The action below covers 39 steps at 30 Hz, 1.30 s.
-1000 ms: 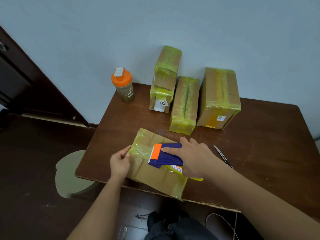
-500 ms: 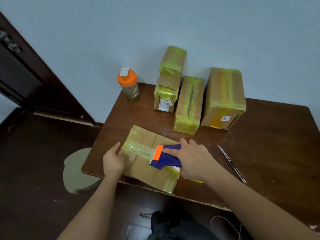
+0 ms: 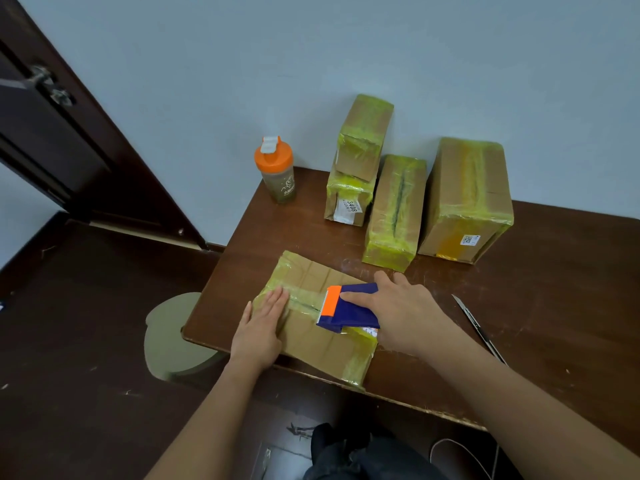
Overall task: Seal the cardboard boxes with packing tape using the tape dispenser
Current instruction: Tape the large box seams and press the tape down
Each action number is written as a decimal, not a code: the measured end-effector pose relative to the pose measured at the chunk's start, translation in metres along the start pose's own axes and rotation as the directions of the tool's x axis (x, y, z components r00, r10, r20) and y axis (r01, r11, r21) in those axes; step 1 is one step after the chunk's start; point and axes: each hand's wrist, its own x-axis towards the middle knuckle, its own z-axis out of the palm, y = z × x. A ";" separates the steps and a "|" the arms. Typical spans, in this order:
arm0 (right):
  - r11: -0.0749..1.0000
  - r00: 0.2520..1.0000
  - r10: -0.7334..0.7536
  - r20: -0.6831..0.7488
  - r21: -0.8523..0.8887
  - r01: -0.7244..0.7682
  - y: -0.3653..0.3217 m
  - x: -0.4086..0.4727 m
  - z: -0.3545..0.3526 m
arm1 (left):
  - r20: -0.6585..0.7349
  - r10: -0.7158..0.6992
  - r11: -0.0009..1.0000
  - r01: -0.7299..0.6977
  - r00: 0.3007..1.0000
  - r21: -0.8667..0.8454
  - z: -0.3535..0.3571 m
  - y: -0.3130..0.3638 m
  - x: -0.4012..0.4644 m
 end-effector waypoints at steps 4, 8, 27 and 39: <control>1.000 1.000 0.004 0.003 -0.016 -0.004 -0.002 0.000 0.002 | 0.011 0.000 0.998 -0.001 1.000 0.060 0.006 0.003 -0.003; 0.999 1.000 -0.007 -0.001 -0.051 0.007 -0.006 0.002 0.001 | -0.008 0.016 0.987 -0.014 1.000 0.159 0.003 0.008 -0.002; 0.997 1.000 0.007 0.031 -0.082 -0.004 -0.010 0.000 -0.005 | 0.052 0.200 0.979 -0.198 0.978 -0.037 0.023 0.027 -0.029; 0.993 0.999 0.022 0.035 -0.115 -0.017 -0.016 -0.002 -0.007 | 0.117 0.172 0.984 -0.166 0.978 -0.061 0.029 0.023 -0.015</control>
